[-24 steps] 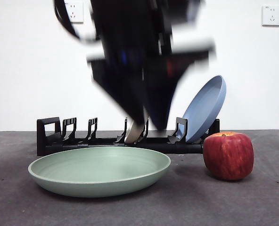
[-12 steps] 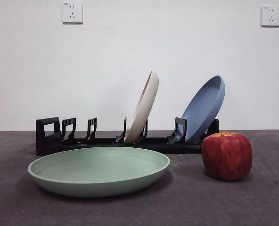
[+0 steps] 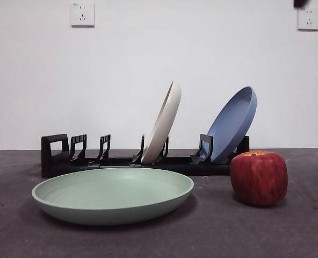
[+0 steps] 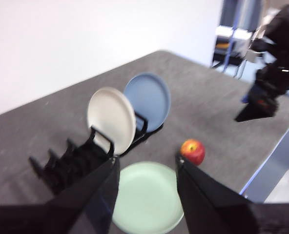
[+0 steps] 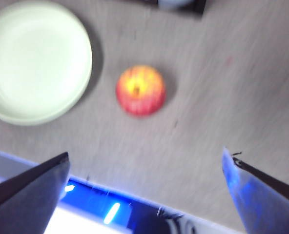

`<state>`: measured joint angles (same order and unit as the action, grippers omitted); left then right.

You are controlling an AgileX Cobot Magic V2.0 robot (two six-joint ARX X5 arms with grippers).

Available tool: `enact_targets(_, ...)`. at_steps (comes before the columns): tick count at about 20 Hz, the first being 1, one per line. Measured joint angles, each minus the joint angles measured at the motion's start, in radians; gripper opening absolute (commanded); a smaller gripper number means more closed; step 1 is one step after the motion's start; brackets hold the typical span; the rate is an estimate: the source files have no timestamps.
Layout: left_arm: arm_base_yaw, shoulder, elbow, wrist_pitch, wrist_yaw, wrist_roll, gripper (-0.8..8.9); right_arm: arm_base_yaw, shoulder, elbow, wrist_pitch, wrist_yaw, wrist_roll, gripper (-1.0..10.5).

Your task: Take the green plate from the plate rack,put the plate on the table,take the apple from the table,put the apple in the plate

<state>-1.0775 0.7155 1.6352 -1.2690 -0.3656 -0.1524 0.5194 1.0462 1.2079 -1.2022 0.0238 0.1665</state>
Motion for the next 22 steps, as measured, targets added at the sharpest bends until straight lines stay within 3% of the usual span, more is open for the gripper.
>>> enact_targets(3,0.0,-0.001,0.0,-0.049,-0.024,-0.015,1.93,0.045,-0.032,-0.142,0.083,0.006,0.068,6.6)
enact_targets(7,0.0,-0.001,0.0,-0.052,-0.024,-0.017,1.93,0.061,-0.005,-0.226,0.188,0.006,0.098,6.6)
enact_targets(22,0.0,-0.023,0.0,-0.054,-0.017,-0.052,1.93,0.062,0.274,-0.241,0.502,0.082,0.095,6.6)
